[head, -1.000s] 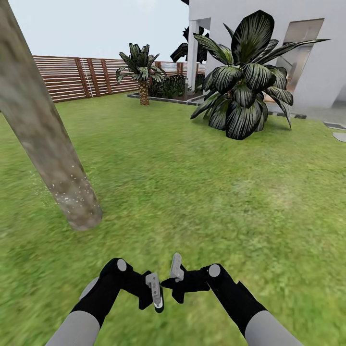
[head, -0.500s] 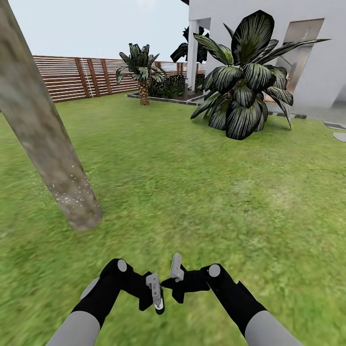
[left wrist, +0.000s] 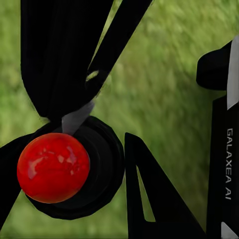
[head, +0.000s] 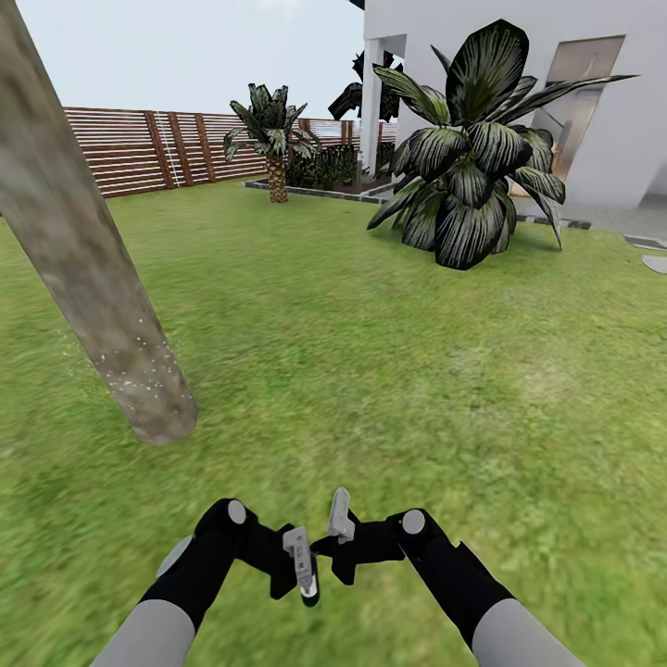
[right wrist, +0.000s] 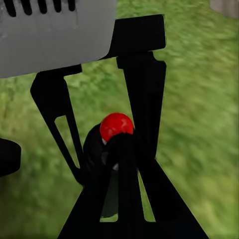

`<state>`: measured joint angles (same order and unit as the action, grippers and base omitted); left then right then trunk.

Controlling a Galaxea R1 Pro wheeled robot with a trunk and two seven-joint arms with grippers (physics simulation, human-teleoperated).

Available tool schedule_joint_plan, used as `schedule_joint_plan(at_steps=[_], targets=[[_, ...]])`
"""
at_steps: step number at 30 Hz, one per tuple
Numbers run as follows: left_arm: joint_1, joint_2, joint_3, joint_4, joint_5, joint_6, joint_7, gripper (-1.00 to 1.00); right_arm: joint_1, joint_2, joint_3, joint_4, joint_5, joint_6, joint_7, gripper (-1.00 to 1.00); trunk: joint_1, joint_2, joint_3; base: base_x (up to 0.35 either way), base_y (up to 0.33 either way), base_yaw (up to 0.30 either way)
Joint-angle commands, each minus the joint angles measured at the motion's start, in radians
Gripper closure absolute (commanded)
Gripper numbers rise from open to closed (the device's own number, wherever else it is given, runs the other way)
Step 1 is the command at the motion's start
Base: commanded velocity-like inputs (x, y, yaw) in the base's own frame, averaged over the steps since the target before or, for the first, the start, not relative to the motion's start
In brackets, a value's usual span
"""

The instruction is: In the garden, pick up the pesticide atomizer on the floor and spray pesticide onto both trees until each tree trunk is fully covered.

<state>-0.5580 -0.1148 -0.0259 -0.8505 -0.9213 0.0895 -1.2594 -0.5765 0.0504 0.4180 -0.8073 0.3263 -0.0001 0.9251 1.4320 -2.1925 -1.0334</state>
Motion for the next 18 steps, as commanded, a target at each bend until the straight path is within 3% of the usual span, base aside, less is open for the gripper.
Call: schedule_joint_plan(at_steps=[1, 5, 7, 10, 17, 18], targets=[[0.0, 0.002, 0.0, 0.0, -0.002, 0.009, -0.005, 1.0, 0.0, 0.0, -0.001, -0.001, 0.007, 0.0, 0.003, 1.0, 0.0, 0.0, -0.001, 0.0, 0.0, 0.0], [0.0, 0.014, 0.004, 0.005, -0.007, 0.005, -0.003, 1.0, 0.0, 0.0, -0.001, -0.002, 0.007, 0.0, 0.003, 1.0, 0.0, 0.0, -0.001, 0.0, 0.0, 0.0], [0.0, 0.036, 0.006, 0.006, -0.014, 0.003, -0.001, 1.0, 0.0, 0.0, -0.001, -0.002, 0.007, 0.0, 0.003, 1.0, 0.0, 0.0, -0.001, 0.0, 0.0, 0.0], [0.004, 0.088, 0.006, 0.007, -0.018, 0.002, 0.0, 1.0, 0.0, 0.0, -0.001, -0.002, 0.007, 0.0, 0.003, 1.0, 0.0, 0.0, -0.001, 0.0, 0.0, 0.0], [0.012, 0.253, 0.007, 0.007, -0.018, 0.001, 0.0, 1.0, 0.0, -0.003, -0.006, 0.005, 0.007, -0.001, 0.003, 1.0, 0.0, 0.0, -0.001, 0.0, 0.0, 0.0], [0.013, 0.272, 0.008, 0.007, -0.016, 0.001, 0.001, 1.0, 0.0, -0.006, -0.008, 0.007, 0.007, -0.001, 0.003, -1.0, 0.0, 0.0, -0.001, 0.0, 0.0, 0.0]])
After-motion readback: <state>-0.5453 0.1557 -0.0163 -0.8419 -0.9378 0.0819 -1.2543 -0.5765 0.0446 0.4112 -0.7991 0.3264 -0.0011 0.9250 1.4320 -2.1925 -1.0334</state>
